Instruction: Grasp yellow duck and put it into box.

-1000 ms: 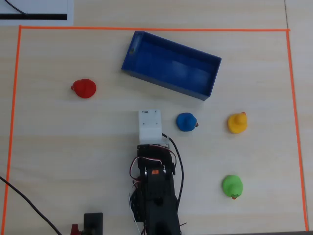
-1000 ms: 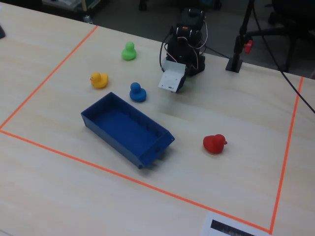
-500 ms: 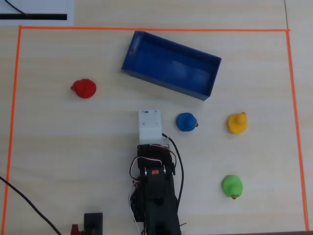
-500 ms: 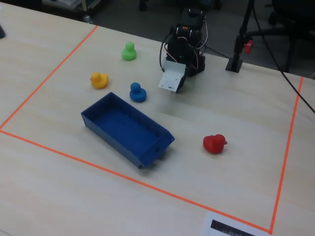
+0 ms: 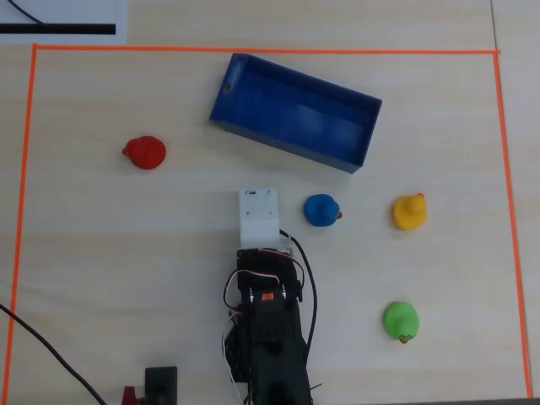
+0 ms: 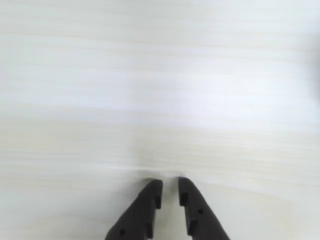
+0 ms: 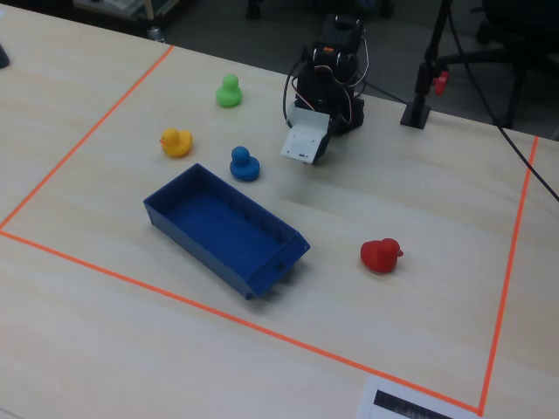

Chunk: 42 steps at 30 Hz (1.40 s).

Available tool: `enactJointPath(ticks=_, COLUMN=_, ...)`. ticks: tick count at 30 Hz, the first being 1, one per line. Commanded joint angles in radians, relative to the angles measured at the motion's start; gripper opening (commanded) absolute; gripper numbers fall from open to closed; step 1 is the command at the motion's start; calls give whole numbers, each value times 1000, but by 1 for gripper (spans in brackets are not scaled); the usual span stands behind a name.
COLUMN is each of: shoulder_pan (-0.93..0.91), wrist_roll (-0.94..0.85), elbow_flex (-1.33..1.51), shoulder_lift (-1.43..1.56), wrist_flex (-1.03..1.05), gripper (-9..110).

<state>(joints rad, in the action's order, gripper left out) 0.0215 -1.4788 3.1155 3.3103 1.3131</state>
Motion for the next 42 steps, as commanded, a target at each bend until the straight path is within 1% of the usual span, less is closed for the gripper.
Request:
enactJointPath(ticks=1, shoulder_pan=-9, wrist_roll=3, elbow_flex=-5, shoulder_lift=2, wrist_flex=15, gripper=0)
enactJointPath(ticks=38, shoulder_pan=12, wrist_roll=-9, elbow_flex=-5, shoulder_lift=2, wrist_flex=12, gripper=0)
enactJointPath(ticks=42, shoulder_pan=-40, wrist_roll=2, elbow_flex=-38, shoulder_lift=0, wrist_flex=-196, gripper=0)
